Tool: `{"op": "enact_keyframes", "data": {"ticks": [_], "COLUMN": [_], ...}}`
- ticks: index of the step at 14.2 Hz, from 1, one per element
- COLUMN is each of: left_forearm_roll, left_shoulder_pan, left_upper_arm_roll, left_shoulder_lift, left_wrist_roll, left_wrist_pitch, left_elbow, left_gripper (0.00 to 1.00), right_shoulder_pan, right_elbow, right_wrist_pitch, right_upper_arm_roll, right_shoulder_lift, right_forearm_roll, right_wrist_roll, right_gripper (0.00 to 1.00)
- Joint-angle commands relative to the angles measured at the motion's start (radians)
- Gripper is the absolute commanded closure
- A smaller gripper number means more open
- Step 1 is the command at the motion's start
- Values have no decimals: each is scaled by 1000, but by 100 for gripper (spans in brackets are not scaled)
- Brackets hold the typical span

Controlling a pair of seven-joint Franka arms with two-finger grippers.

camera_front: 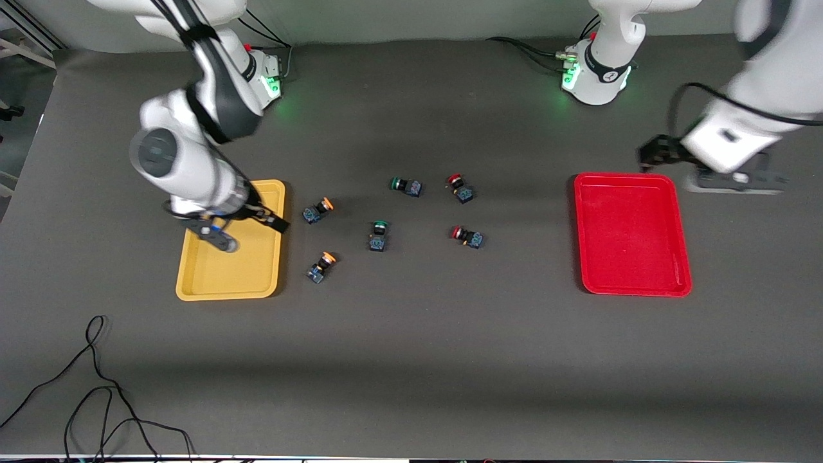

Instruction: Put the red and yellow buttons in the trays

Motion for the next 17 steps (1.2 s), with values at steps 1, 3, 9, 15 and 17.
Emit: {"op": "enact_keyframes", "data": {"ticks": [1,3,9,15,17], "left_forearm_roll": [-18,-27,-46,-40,-40], "left_shoulder_pan": [-166,-289,-563,-608,-607], "left_upper_arm_roll": [-11,-11,-11,-10,-8], "left_shoulder_lift": [-5,50,199,434,462], "left_wrist_roll": [-261,-434,-832,-954,-964], "left_wrist_pitch": [61,105,334,596,715], "left_elbow": [-62,-61,-51,-122,-215], "left_gripper": [0,0,0,0,0], "right_shoulder_pan": [-2,29,67,67,67], "right_elbow": [-74,-99,-104,-161,-161], "right_wrist_pitch": [147,216,264,253,252], "right_upper_arm_roll": [22,22,22,22,22], "right_shoulder_lift": [71,131,229,223,223], "right_forearm_roll": [10,10,10,10,10], "right_wrist_roll": [81,131,208,208,208], "right_gripper": [0,0,0,1,45]}}
